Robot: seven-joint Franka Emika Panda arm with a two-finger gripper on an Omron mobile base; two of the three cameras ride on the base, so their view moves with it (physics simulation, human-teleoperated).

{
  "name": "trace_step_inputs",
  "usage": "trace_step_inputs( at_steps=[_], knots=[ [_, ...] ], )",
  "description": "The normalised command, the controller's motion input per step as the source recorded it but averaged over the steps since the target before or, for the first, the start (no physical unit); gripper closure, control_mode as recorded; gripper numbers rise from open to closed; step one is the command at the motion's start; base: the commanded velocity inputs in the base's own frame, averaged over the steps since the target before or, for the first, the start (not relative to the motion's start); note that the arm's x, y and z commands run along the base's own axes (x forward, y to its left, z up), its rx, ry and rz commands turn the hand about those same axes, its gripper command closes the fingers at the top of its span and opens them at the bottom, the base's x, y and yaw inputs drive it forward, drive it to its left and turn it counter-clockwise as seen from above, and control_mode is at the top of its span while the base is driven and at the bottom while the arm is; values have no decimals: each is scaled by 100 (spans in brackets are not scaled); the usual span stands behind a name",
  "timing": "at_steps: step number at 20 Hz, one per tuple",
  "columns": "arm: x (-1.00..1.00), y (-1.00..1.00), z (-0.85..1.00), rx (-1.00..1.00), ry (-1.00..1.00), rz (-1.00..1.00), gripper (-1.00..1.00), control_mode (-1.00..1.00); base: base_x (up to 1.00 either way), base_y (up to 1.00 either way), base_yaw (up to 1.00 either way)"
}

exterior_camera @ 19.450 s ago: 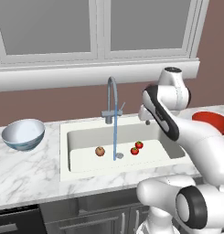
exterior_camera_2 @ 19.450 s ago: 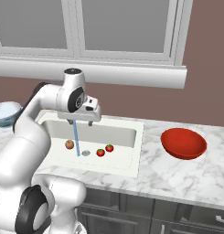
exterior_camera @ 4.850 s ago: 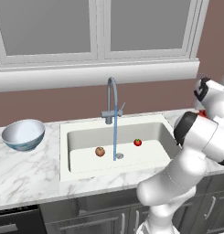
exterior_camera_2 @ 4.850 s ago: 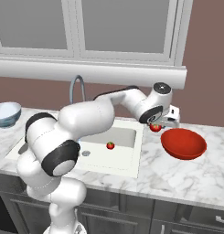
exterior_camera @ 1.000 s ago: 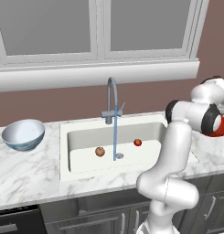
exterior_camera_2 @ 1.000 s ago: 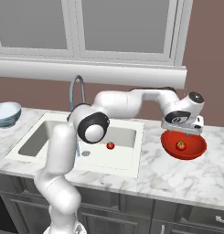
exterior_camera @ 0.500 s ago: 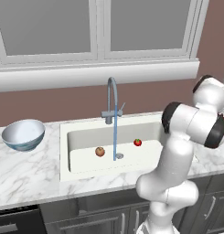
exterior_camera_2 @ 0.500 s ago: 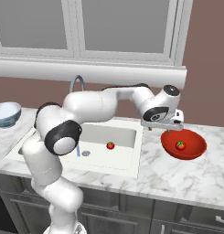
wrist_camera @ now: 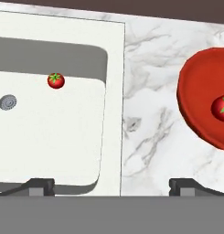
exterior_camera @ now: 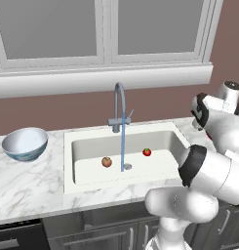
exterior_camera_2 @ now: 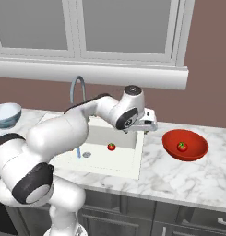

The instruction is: Pick the tomatos from the sink and place them in one bowl. Place the peach in the other bowl. Then turn off the sink faucet.

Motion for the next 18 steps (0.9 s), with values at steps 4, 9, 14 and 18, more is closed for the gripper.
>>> trace_step_inputs(
  at_steps=[4, 9, 14, 18],
  knots=[
    [-19, 100, 9, -1, 0, 0, -100, -100, 0, 0, 0],
    [-8, 96, 7, 0, 1, 0, -100, -100, 0, 0, 0],
    [0, 79, 0, 0, 4, 0, -100, -100, 0, 0, 0],
    [0, 41, -12, 5, 1, 0, -100, -100, 0, 0, 0]
  ],
)
